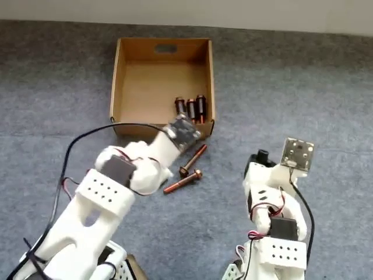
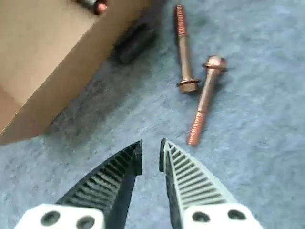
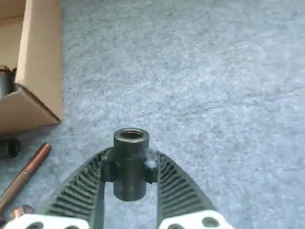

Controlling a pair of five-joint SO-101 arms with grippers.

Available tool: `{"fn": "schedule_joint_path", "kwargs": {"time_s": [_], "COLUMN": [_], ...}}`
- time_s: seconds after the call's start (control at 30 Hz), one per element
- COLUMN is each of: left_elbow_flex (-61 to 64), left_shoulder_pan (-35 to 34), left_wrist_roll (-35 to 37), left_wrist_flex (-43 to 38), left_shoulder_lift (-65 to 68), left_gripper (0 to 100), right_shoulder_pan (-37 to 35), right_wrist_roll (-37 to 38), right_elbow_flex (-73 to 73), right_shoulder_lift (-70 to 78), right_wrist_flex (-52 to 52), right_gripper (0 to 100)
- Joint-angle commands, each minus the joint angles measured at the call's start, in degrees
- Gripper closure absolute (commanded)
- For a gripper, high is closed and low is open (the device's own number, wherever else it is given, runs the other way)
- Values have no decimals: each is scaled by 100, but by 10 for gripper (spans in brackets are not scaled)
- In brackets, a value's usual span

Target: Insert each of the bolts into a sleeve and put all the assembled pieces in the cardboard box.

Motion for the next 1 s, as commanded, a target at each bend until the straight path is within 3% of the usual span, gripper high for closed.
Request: {"fn": "schedule_joint_path", "kwargs": {"time_s": [0.0, 0.17, 0.43, 0.73, 0.97], "left_elbow_flex": [-233, -259, -840, -796, -734], "left_shoulder_pan": [620, 875, 910, 1156, 1200], "left_wrist_roll": [-53, -44, 229, 334, 378], "left_wrist_flex": [-9, -677, -1055, -1301, -1319], "left_shoulder_lift": [22, 224, 1982, 2070, 2070], "left_gripper": [906, 906, 905, 846, 854], "right_shoulder_pan": [286, 295, 286, 286, 286], "right_wrist_roll": [-255, -281, -264, -264, -264], "right_elbow_flex": [-31, -31, -22, -22, -22], "right_shoulder_lift": [-207, -391, -444, -444, -444], "right_wrist_flex": [31, 189, 189, 189, 224], "right_gripper": [993, 993, 993, 993, 993]}}
